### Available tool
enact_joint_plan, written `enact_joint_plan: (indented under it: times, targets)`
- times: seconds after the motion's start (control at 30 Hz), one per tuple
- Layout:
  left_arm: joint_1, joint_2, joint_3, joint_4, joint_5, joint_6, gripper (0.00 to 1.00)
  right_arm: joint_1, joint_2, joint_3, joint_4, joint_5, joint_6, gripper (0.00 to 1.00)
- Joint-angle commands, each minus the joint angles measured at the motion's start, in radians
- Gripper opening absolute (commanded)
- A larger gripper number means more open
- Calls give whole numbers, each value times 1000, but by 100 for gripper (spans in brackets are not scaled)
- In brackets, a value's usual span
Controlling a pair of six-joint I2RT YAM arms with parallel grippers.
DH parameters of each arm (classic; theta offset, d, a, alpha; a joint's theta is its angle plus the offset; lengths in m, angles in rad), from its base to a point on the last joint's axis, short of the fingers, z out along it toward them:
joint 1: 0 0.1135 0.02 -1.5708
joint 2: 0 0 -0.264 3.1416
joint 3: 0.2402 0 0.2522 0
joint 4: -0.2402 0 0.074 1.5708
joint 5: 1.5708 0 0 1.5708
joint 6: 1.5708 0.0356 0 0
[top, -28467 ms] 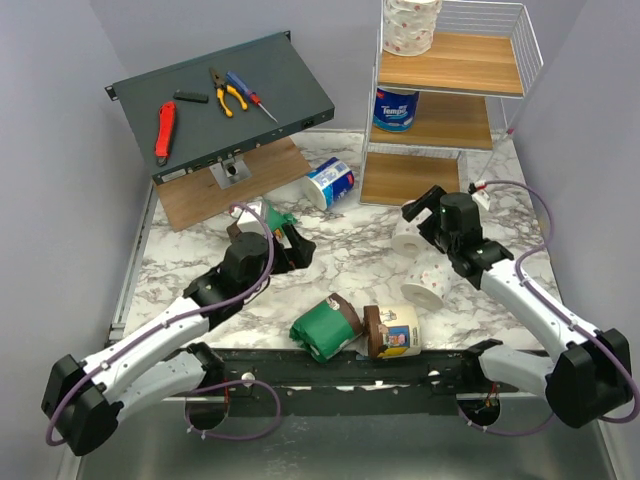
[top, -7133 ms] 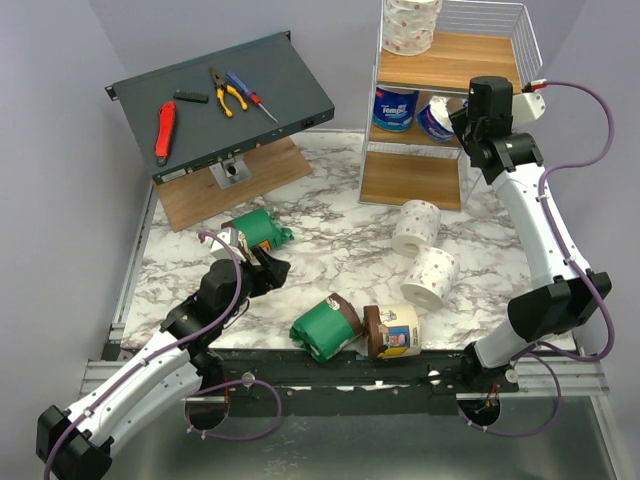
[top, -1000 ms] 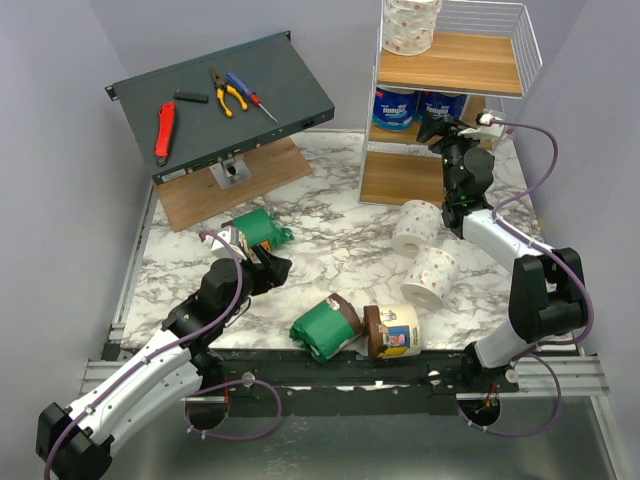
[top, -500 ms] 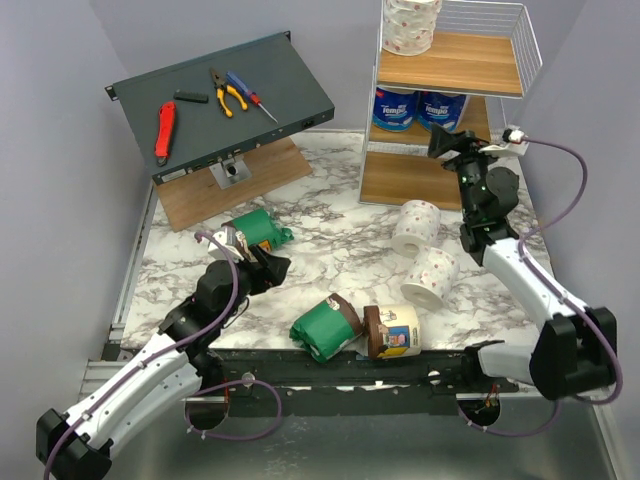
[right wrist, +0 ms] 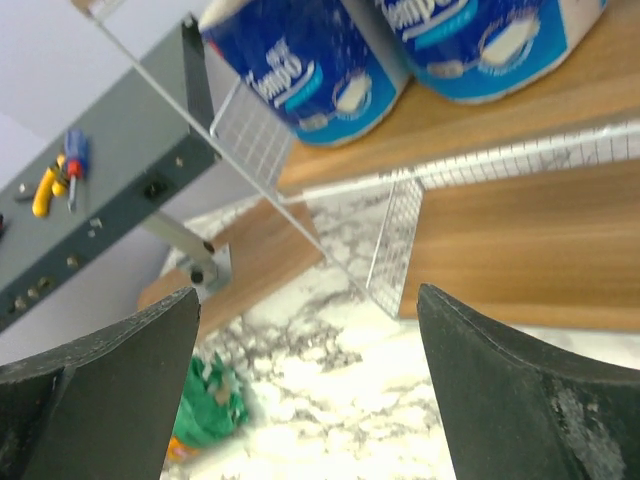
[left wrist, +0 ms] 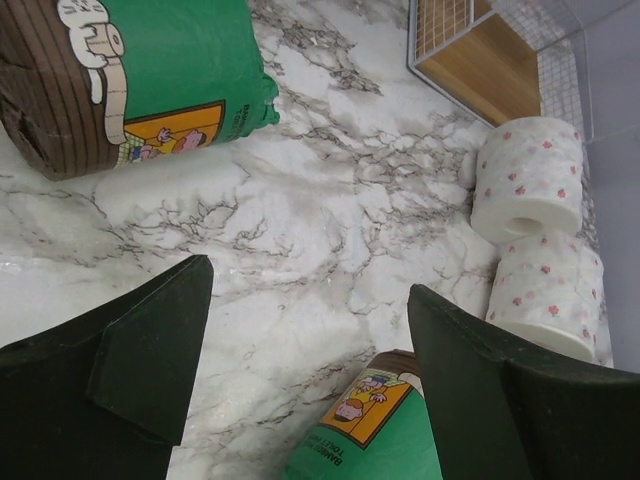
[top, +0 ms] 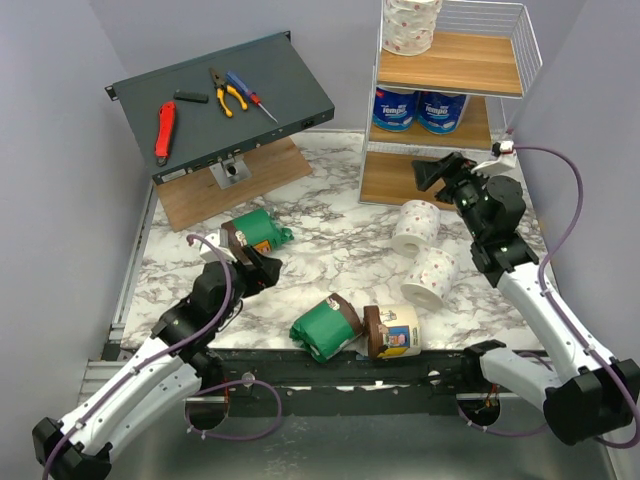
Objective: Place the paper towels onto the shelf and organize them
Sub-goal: Place the paper towel on the shelf.
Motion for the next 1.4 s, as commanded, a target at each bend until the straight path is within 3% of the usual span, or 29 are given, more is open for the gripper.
enact_joint_plan:
  times: [0.0,0.13,0.17,0.33,0.57,0.67,0.83,1.07,1.17,1.37]
  targets:
    - [-1,-90,19,-65,-98,-18,83,32,-38,12,-181,-105,9,94]
    - [0,-169,-11,-53,-116,-14,88,91,-38,21,-280,-123,-39,100]
    - [0,-181,-12,-53,-111,-13,98,121,-35,23,-296,-120,-55,100]
    - [2,-181,19,-114,-110,-30,98,297,-5,53,-411,53,-109,100]
    - [1,-189,-6,-67,-32,5,99,300,85,102,-530,186,27,100]
    - [1,-171,-5,-81,-24,-9,99,300,87,102,-534,289,119,100]
    - [1,-182,-1,-70,-8,-21,99,298,15,10,-464,318,148,100]
    - [3,-389,-153,217,147,50,98,294,43,-18,-597,463,213,100]
    - [3,-410,-185,260,181,69,98,251,35,-59,-603,450,261,100]
    - [3,-272,-131,182,178,71,97,176,-8,-115,-564,387,313,100]
